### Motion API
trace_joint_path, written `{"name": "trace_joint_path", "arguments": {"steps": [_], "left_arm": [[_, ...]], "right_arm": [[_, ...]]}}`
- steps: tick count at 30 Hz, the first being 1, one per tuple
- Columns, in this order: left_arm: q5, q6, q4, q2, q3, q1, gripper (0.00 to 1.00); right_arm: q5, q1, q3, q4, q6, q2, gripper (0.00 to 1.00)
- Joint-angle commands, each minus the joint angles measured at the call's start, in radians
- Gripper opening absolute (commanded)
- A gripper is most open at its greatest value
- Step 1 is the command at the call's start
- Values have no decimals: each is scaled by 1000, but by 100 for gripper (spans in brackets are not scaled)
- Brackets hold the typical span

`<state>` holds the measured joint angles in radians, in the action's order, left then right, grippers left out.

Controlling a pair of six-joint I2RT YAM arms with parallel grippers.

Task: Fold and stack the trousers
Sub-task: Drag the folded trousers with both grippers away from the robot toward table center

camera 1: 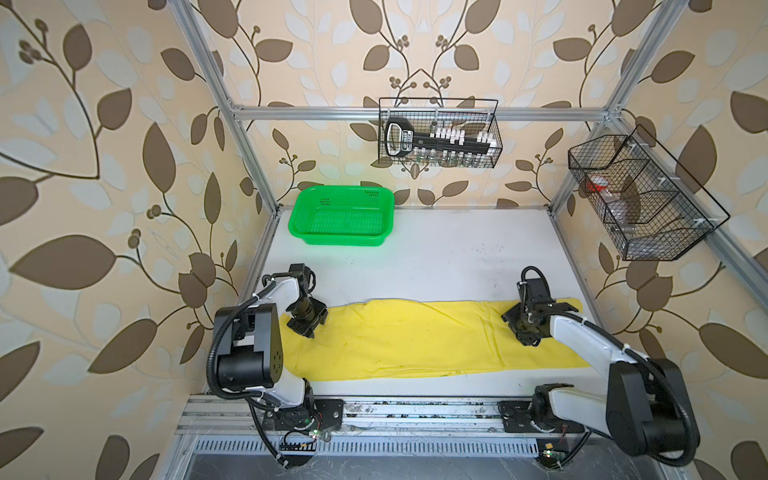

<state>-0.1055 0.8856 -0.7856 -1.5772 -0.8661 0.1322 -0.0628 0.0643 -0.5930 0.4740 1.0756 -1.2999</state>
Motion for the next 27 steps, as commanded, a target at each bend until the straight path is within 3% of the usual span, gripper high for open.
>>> {"name": "trace_joint_path", "arguments": {"steps": [1,11,18,20,27], "left_arm": [[69,-62,131,-115,-70,11,49],[104,-156,81,-259,-367,37,54],[63,-210,20,-209,-436,36,62],[46,-228,2,-165,-419,35,65],[-81,-267,-18,21,-286,-1,76]], "right_arm": [[31,-1,-30,-115,1,-134,58],[92,11,-213,-136,-89,-300,61],[100,-3,-332,45,-385,-266,70],[78,-22,-346,101,-469,-232,79],[-94,-145,-384,295,-855,-126,81]]}}
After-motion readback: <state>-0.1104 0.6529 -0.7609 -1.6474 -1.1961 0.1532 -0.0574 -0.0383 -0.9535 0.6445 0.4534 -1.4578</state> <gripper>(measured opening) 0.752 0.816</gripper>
